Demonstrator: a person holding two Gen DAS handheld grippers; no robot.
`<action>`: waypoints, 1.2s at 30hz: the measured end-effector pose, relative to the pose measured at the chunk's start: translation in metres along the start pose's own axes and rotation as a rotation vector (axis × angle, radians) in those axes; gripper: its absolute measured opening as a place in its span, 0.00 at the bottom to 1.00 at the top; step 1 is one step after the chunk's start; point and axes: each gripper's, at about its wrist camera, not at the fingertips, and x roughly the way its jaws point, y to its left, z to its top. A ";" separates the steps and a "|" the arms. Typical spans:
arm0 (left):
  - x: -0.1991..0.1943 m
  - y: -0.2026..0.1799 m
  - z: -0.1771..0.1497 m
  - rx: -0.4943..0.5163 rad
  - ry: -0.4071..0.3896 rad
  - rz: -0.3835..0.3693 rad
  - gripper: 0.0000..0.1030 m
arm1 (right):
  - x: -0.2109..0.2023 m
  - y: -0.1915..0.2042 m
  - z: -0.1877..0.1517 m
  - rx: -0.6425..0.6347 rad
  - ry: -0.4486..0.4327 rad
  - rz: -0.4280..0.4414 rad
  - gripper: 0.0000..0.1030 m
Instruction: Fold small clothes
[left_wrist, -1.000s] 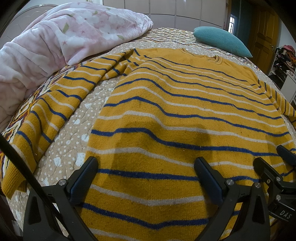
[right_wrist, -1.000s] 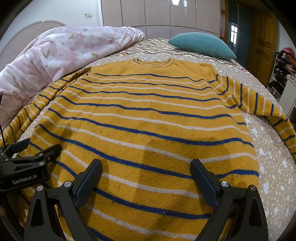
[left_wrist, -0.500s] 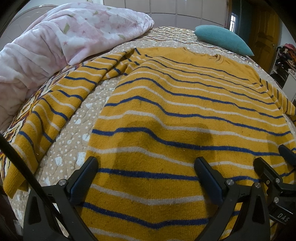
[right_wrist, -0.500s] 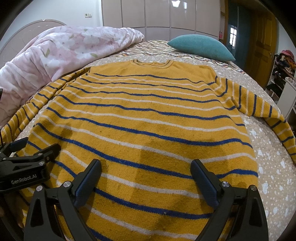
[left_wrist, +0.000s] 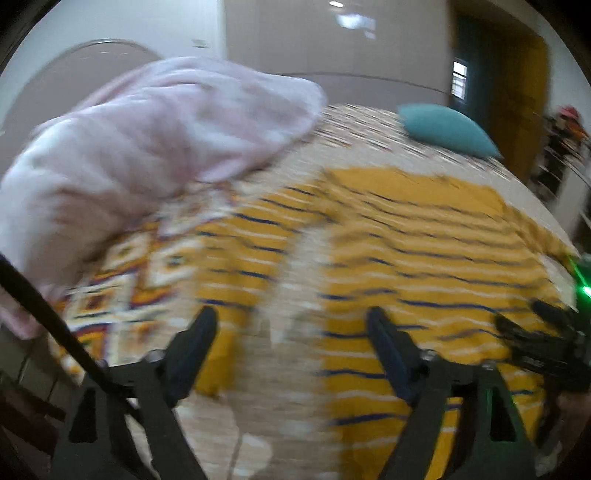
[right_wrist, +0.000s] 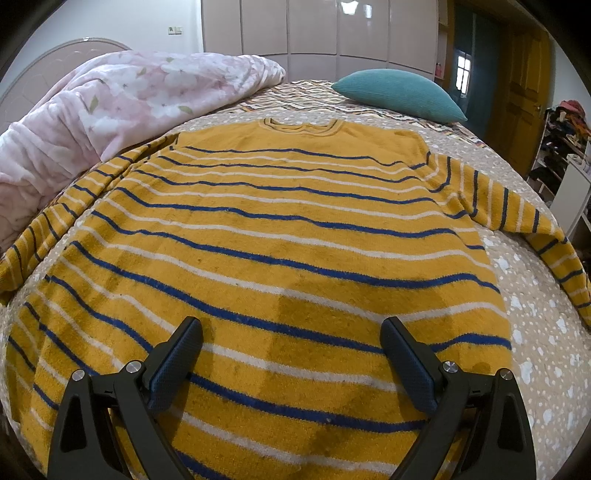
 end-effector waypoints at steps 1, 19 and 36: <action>0.005 0.017 0.002 -0.033 0.009 0.032 0.92 | 0.000 0.000 0.000 -0.001 0.000 -0.002 0.96; 0.056 0.142 0.057 -0.363 0.095 0.011 0.09 | 0.001 0.002 0.001 -0.020 0.016 -0.036 0.97; 0.014 0.091 0.060 -0.235 -0.022 0.081 0.69 | 0.007 -0.003 0.006 0.002 0.062 0.002 1.00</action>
